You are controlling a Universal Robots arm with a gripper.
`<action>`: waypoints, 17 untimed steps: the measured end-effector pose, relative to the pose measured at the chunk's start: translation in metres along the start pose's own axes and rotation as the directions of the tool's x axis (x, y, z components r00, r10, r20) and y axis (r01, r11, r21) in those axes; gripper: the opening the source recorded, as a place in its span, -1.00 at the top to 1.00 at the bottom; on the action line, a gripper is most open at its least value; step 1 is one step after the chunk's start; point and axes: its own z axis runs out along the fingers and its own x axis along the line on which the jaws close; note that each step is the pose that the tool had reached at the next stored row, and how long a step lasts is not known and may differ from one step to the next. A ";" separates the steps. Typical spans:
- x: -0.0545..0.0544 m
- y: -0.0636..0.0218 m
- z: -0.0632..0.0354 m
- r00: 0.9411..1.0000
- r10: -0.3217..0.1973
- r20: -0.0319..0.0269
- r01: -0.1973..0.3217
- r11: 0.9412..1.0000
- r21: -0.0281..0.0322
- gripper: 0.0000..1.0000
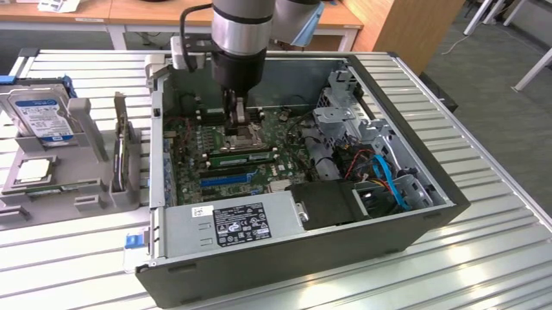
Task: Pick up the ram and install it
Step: 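Press down the ram until it locks into place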
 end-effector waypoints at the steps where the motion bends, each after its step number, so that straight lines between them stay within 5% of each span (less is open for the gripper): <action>1: 0.000 0.0001 -0.0030 1.000 0.000 0.000 0.000 1.000 0.000 0.80; 17: -0.002 0.0012 -0.0443 1.000 0.000 0.000 0.000 1.000 0.000 0.80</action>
